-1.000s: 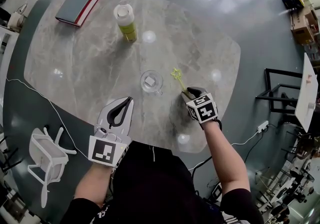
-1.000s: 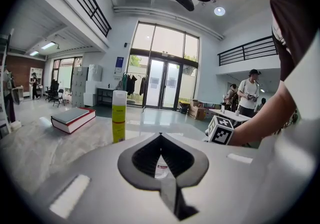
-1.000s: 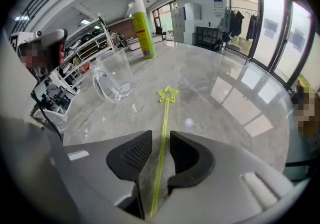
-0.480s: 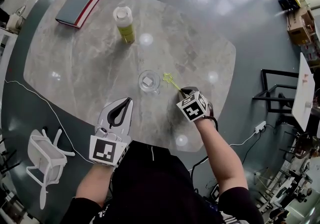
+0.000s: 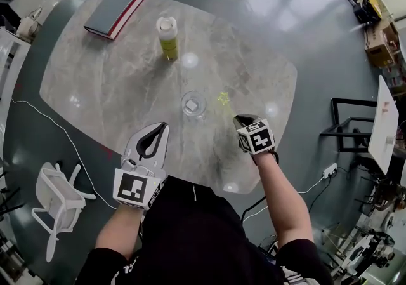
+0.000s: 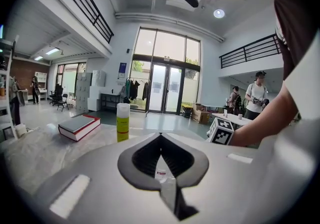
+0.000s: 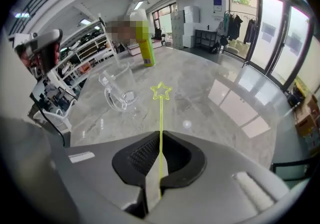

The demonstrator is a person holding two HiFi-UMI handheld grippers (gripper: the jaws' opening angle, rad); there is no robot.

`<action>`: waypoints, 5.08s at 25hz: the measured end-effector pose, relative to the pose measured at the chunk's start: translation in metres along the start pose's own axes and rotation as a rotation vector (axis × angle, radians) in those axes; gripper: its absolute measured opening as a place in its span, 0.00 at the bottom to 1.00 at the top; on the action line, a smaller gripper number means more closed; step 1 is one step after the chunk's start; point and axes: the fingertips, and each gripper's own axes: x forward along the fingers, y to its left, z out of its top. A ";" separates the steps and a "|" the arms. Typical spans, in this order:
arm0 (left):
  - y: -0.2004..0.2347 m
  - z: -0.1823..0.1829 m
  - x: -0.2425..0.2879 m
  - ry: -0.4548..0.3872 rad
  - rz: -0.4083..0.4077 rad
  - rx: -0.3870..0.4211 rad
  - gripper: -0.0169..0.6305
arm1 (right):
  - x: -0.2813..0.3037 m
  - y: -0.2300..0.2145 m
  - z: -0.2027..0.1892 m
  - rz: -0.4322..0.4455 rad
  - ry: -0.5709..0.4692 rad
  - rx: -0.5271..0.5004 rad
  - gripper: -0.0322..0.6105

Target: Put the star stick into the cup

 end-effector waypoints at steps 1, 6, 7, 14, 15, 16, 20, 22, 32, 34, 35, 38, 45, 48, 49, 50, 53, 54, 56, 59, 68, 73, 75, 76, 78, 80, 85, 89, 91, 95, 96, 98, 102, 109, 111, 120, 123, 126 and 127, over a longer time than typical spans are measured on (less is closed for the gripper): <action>-0.001 0.003 -0.002 -0.005 0.001 0.001 0.02 | -0.006 -0.001 0.004 0.009 -0.026 0.022 0.09; -0.006 0.023 -0.011 -0.015 0.018 0.009 0.02 | -0.044 -0.001 0.034 0.045 -0.154 0.086 0.09; -0.009 0.026 -0.014 -0.027 0.012 0.019 0.02 | -0.052 -0.001 0.040 0.048 -0.176 0.088 0.09; -0.023 0.039 -0.028 -0.066 -0.008 0.031 0.02 | -0.095 0.012 0.074 0.060 -0.288 0.075 0.09; -0.026 0.040 -0.030 -0.069 -0.011 0.032 0.02 | -0.099 0.015 0.077 0.066 -0.302 0.077 0.09; -0.029 0.041 -0.031 -0.070 -0.015 0.034 0.02 | -0.104 0.019 0.079 0.072 -0.316 0.080 0.09; -0.037 0.045 -0.034 -0.076 -0.030 0.045 0.02 | -0.116 0.032 0.091 0.096 -0.367 0.077 0.09; -0.039 0.046 -0.035 -0.075 -0.037 0.052 0.02 | -0.121 0.040 0.098 0.122 -0.397 0.083 0.09; -0.031 0.056 -0.041 -0.086 -0.034 0.073 0.02 | -0.137 0.070 0.145 0.218 -0.507 0.061 0.09; -0.028 0.059 -0.044 -0.090 -0.030 0.077 0.02 | -0.135 0.079 0.155 0.235 -0.517 0.044 0.09; -0.025 0.060 -0.045 -0.091 -0.028 0.080 0.02 | -0.134 0.083 0.160 0.247 -0.522 0.036 0.09; -0.015 0.061 -0.049 -0.078 -0.008 0.083 0.02 | -0.128 0.098 0.175 0.290 -0.542 0.009 0.10; 0.019 0.054 -0.058 -0.058 0.055 0.072 0.02 | -0.104 0.128 0.213 0.363 -0.560 -0.062 0.09; 0.032 0.051 -0.061 -0.051 0.078 0.061 0.02 | -0.091 0.135 0.227 0.383 -0.568 -0.078 0.09; 0.036 0.049 -0.061 -0.048 0.084 0.058 0.02 | -0.086 0.137 0.230 0.389 -0.568 -0.079 0.09; 0.040 0.047 -0.061 -0.045 0.091 0.055 0.02 | -0.080 0.138 0.233 0.393 -0.566 -0.080 0.10; 0.050 0.042 -0.060 -0.034 0.109 0.048 0.02 | -0.061 0.138 0.237 0.401 -0.556 -0.088 0.10; 0.052 0.040 -0.060 -0.029 0.114 0.046 0.02 | -0.056 0.137 0.238 0.401 -0.555 -0.092 0.10; 0.056 0.035 -0.061 -0.012 0.122 0.037 0.02 | -0.046 0.136 0.238 0.402 -0.557 -0.098 0.10; 0.062 0.029 -0.061 -0.004 0.136 0.037 0.02 | -0.034 0.134 0.234 0.408 -0.560 -0.110 0.10; 0.063 0.019 -0.055 0.046 0.126 0.018 0.02 | -0.017 0.122 0.205 0.381 -0.531 -0.090 0.10; 0.055 0.023 -0.045 0.024 0.096 0.031 0.02 | -0.021 0.110 0.193 0.352 -0.498 -0.083 0.10; 0.051 0.025 -0.043 0.009 0.085 0.039 0.02 | -0.021 0.108 0.185 0.341 -0.471 -0.077 0.10; 0.049 0.026 -0.042 0.006 0.080 0.041 0.02 | -0.020 0.106 0.180 0.334 -0.455 -0.074 0.10; 0.046 0.026 -0.040 0.004 0.074 0.042 0.02 | -0.015 0.103 0.170 0.319 -0.431 -0.063 0.10; 0.043 0.027 -0.038 0.000 0.067 0.042 0.02 | -0.013 0.099 0.165 0.306 -0.425 -0.041 0.10; 0.038 0.026 -0.040 0.017 0.053 0.032 0.02 | -0.012 0.091 0.163 0.272 -0.420 -0.002 0.10; 0.041 0.024 -0.043 0.007 0.060 0.037 0.02 | -0.010 0.088 0.156 0.259 -0.391 0.011 0.15; 0.042 0.024 -0.043 0.004 0.061 0.033 0.02 | -0.010 0.085 0.155 0.252 -0.388 0.023 0.15; 0.041 0.028 -0.044 -0.002 0.052 0.035 0.02 | -0.015 0.084 0.155 0.244 -0.393 0.035 0.15; 0.041 0.027 -0.044 -0.001 0.050 0.033 0.02 | -0.017 0.084 0.155 0.241 -0.395 0.037 0.15; 0.041 0.027 -0.045 -0.004 0.044 0.028 0.02 | -0.021 0.084 0.155 0.234 -0.401 0.043 0.15; 0.036 0.031 -0.045 -0.014 0.011 0.025 0.02 | -0.035 0.085 0.150 0.216 -0.417 0.059 0.15; 0.020 0.041 -0.042 -0.017 -0.050 0.030 0.02 | -0.084 0.089 0.138 0.200 -0.478 0.086 0.15; 0.015 0.045 -0.040 -0.014 -0.060 0.034 0.02 | -0.103 0.089 0.134 0.199 -0.510 0.101 0.15; -0.024 0.071 -0.033 -0.025 -0.107 0.034 0.02 | -0.197 0.086 0.096 0.199 -0.626 0.172 0.07; -0.041 0.079 -0.032 -0.035 -0.122 0.027 0.02 | -0.231 0.085 0.091 0.218 -0.683 0.186 0.07; -0.057 0.087 -0.036 -0.037 -0.139 0.015 0.02 | -0.264 0.086 0.088 0.219 -0.740 0.180 0.07; -0.061 0.090 -0.037 -0.037 -0.143 0.014 0.02 | -0.275 0.086 0.087 0.219 -0.759 0.180 0.07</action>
